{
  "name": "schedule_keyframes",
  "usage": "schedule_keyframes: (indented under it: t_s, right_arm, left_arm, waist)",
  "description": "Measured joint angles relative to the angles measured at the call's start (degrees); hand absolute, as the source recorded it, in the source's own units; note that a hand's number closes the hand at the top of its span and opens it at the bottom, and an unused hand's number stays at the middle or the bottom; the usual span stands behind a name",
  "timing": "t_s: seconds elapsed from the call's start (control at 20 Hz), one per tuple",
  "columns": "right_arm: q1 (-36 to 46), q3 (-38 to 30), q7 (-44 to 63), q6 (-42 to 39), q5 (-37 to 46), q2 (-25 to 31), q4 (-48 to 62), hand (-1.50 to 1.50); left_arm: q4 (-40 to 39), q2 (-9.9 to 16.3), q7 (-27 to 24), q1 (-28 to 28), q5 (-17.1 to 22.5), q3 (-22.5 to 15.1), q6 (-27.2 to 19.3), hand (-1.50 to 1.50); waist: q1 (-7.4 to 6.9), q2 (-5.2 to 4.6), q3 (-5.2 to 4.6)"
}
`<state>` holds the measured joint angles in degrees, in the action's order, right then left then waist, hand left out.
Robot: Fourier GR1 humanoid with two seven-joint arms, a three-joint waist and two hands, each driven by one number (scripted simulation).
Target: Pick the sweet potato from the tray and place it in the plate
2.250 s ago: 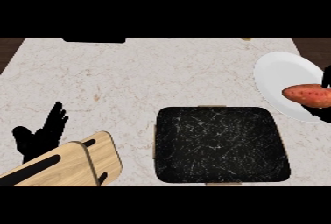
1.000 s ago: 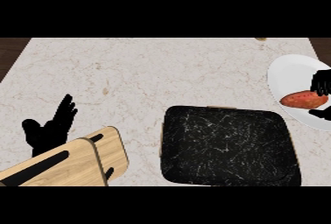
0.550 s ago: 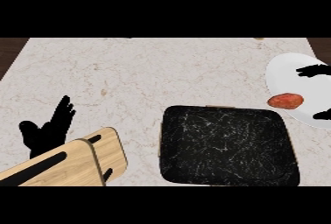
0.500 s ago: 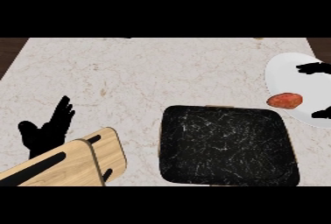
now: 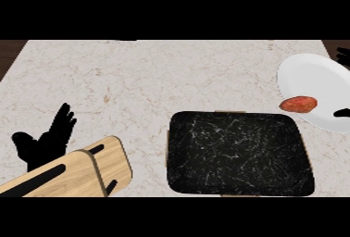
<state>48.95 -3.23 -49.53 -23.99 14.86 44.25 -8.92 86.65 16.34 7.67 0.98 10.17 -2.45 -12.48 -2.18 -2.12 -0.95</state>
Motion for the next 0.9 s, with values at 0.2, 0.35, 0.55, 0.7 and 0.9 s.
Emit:
schedule_keyframes:
  t_s: [0.2, 0.35, 0.55, 0.7, 0.9]
  right_arm:
    - [-0.75, -0.69, 1.05, -2.34, -1.43, 0.60, -0.24, -1.50]
    - [-1.13, -0.93, 1.47, -3.33, -2.30, 0.29, -1.08, -1.50]
    - [-1.96, -1.11, 1.65, -3.88, -3.33, -0.02, -2.36, -1.50]
    - [-2.64, -1.09, 1.81, -4.10, -3.89, 0.18, -3.17, -1.50]
    - [-3.93, -0.71, 1.86, -3.48, -4.05, 0.21, -3.72, -1.50]
  left_arm:
    - [0.18, -0.15, -0.47, 0.23, 0.22, 0.30, 0.34, 0.00]
    - [0.19, -0.21, -0.56, 0.29, 0.26, 0.43, 0.57, 0.00]
    - [0.22, -0.34, -0.69, 0.30, 0.38, 0.57, 0.78, 0.00]
    - [0.26, -0.36, -0.68, 0.35, 0.26, 0.64, 0.93, 0.00]
    - [0.28, -0.42, -0.53, 0.18, 0.12, 0.62, 1.07, 0.00]
  waist:
    - [0.12, -0.13, 0.07]
    - [0.18, -0.16, 0.11]
    - [0.14, -0.19, 0.14]
    - [0.20, -0.17, 0.13]
    - [0.03, -0.21, 0.09]
